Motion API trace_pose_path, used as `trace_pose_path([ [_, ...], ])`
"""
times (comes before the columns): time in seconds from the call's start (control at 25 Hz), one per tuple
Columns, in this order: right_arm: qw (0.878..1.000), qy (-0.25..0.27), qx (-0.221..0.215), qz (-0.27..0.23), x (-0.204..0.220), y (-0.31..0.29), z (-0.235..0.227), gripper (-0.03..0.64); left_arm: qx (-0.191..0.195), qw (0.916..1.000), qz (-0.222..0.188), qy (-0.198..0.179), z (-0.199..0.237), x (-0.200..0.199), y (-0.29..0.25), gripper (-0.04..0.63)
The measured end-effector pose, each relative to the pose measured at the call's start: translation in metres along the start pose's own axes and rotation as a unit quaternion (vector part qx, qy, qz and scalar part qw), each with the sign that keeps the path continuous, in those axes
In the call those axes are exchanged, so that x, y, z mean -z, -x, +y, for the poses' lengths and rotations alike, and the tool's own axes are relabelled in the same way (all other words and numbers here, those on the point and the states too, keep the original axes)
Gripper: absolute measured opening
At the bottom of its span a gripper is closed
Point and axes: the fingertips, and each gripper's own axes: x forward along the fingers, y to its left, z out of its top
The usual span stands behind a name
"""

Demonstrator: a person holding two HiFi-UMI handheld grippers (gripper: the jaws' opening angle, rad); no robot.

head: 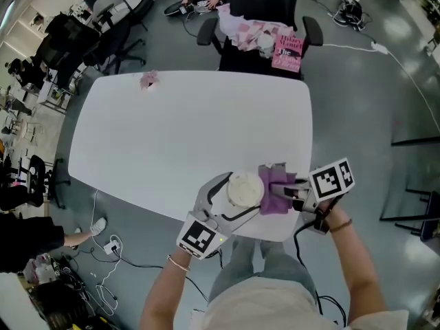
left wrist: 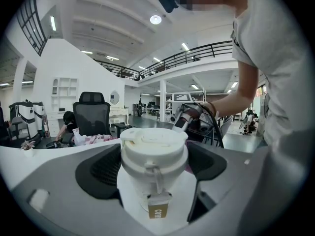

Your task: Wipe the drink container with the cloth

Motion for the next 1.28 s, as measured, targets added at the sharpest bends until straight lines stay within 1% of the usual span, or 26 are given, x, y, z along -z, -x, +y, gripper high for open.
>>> trace_pose_path([
  [0.2,1.000,-0.004,0.021,0.005,0.004,-0.004,-0.010,0.064,-0.010,0.9993,-0.003,0.035,-0.001,-0.002,0.001,0.423],
  [0.96,0.997,-0.017,0.081,-0.003,0.016,-0.031,-0.061,0.064,-0.013,0.9991,-0.004,0.041,0.003,0.001,0.000,0.423],
  [1.16,0.995,-0.017,0.103,0.000,0.019,-0.036,-0.072,0.064,-0.013,0.9990,-0.005,0.042,0.003,0.001,0.001,0.423],
  [1.28,0.992,-0.008,0.124,0.006,0.021,-0.039,-0.080,0.064,-0.013,0.9991,-0.007,0.041,0.002,0.000,-0.001,0.423],
])
